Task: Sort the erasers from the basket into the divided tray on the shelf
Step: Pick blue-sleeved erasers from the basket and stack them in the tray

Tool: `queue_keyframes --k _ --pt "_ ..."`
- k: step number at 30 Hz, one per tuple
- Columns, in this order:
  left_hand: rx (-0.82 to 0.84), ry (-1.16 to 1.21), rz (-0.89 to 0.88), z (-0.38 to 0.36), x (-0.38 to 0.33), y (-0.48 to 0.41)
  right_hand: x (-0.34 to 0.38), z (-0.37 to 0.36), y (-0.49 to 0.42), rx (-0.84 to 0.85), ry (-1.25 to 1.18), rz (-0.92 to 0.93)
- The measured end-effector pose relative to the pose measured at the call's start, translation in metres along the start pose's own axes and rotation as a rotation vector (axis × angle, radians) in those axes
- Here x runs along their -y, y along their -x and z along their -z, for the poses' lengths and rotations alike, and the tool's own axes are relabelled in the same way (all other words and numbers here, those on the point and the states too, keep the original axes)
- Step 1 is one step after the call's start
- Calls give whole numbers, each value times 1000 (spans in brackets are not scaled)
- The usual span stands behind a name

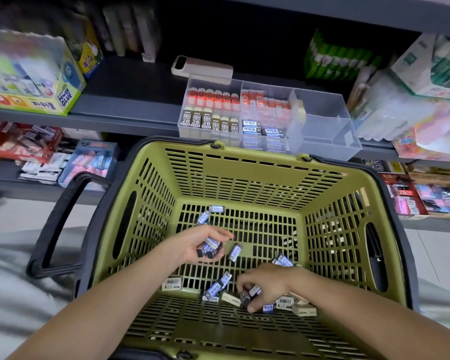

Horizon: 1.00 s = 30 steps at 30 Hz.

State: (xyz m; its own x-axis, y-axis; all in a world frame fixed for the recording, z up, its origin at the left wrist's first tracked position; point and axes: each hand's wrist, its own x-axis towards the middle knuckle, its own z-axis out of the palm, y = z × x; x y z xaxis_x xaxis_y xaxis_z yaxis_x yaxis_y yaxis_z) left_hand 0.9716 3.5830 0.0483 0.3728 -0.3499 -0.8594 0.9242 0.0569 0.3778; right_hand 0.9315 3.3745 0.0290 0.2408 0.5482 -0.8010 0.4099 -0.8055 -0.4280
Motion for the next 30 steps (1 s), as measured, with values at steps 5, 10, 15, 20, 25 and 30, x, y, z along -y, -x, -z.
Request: queue_keyframes --k 5,10,15,20,25,30 --pt "9 21 -7 -3 2 -2 2 -18 2 -55 57 29" --pt "-1 52 -2 -2 4 -4 0 -29 -6 -166 56 71" --pt "29 23 14 -2 7 -4 0 -7 3 -272 -345 54" --pt "103 89 29 -6 6 -6 20 44 24 -629 -678 191" --pt "228 258 65 -10 2 -3 49 68 21 -678 -463 231" --pt "252 327 18 -8 -1 -4 33 74 26 -880 -739 149"
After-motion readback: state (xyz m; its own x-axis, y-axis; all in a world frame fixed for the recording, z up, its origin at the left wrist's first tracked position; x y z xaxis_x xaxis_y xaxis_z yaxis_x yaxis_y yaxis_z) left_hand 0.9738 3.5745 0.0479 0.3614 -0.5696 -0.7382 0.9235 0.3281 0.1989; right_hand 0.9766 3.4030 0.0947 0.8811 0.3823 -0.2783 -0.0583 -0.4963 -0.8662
